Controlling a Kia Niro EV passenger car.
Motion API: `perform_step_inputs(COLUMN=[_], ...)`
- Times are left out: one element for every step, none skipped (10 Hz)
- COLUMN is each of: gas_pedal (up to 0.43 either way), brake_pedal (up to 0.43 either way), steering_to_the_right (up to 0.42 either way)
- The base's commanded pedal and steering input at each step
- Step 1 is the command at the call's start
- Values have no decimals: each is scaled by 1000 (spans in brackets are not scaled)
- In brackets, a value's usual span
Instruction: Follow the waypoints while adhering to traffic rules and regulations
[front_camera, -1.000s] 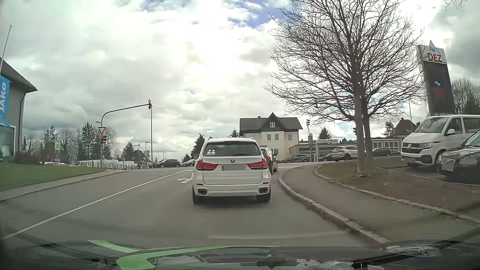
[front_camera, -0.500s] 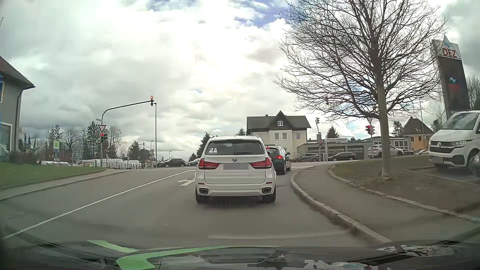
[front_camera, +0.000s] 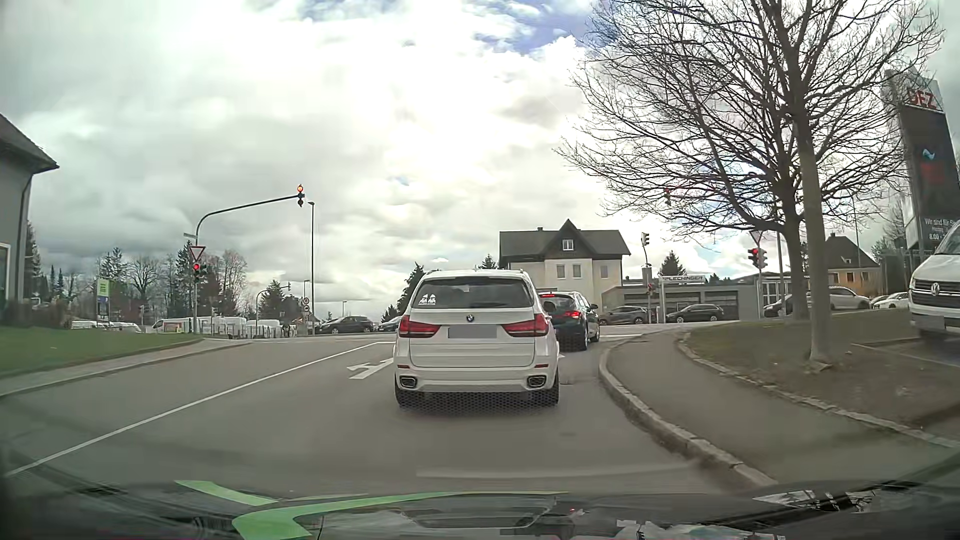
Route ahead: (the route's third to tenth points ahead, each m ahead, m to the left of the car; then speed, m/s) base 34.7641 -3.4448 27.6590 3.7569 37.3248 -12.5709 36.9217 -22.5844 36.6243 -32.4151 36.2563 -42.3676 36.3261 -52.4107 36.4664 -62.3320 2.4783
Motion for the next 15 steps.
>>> perform_step_inputs(gas_pedal=[118,150,150,138,130,130,118,79,0,0,0,0,0,0,0], brake_pedal=[0,0,0,0,0,0,0,0,0,0,0,0,0,0,0], steering_to_the_right=[-10,-10,-10,-10,-10,-9,-7,-6,-5,-4,-3,0,2,4,6])
